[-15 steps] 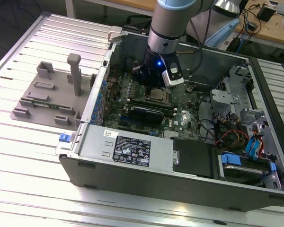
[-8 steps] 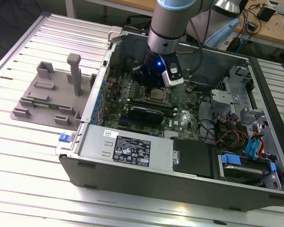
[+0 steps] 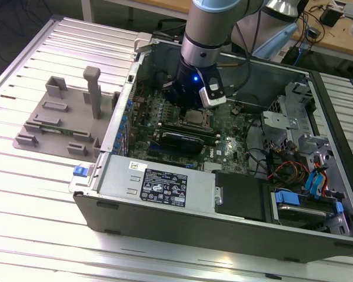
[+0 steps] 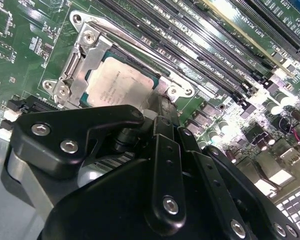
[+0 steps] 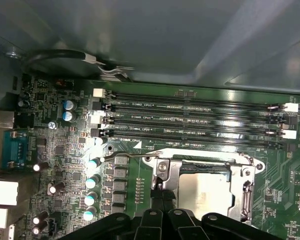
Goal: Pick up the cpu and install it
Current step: 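Close the cpu cover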
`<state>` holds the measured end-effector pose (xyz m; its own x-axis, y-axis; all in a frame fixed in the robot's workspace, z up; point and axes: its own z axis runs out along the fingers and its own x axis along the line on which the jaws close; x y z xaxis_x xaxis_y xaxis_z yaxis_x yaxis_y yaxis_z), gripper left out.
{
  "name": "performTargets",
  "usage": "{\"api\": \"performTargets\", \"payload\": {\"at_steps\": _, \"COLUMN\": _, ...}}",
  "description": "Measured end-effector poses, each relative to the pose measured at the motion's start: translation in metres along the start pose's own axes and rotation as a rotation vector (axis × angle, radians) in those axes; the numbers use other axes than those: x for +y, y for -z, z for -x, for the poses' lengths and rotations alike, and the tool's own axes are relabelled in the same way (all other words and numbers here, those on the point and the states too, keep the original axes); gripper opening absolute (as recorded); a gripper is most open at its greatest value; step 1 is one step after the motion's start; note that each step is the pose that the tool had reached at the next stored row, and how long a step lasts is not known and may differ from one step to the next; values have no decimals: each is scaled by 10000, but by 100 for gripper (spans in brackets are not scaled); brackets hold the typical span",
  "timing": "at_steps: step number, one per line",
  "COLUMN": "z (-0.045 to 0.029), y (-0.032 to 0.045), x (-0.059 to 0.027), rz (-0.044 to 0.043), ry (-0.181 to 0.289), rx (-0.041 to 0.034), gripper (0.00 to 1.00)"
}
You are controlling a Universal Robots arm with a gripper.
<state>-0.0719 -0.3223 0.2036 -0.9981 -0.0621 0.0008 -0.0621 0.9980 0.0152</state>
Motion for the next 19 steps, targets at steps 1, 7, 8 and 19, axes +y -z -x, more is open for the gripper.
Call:
{"api": "performTargets", "payload": {"at_steps": 1, "z": 0, "y": 5, "x": 0, "rz": 2, "ry": 0, "rx": -4, "gripper": 11}}
{"api": "performTargets", "payload": {"at_steps": 7, "z": 0, "y": 74, "x": 1, "rz": 1, "ry": 0, "rx": -4, "gripper": 11}}
{"api": "performTargets", "payload": {"at_steps": 8, "z": 0, "y": 90, "x": 1, "rz": 1, "ry": 0, "rx": -4, "gripper": 11}}
{"api": "performTargets", "payload": {"at_steps": 19, "z": 0, "y": 437, "x": 7, "rz": -2, "ry": 1, "rx": -52, "gripper": 11}}
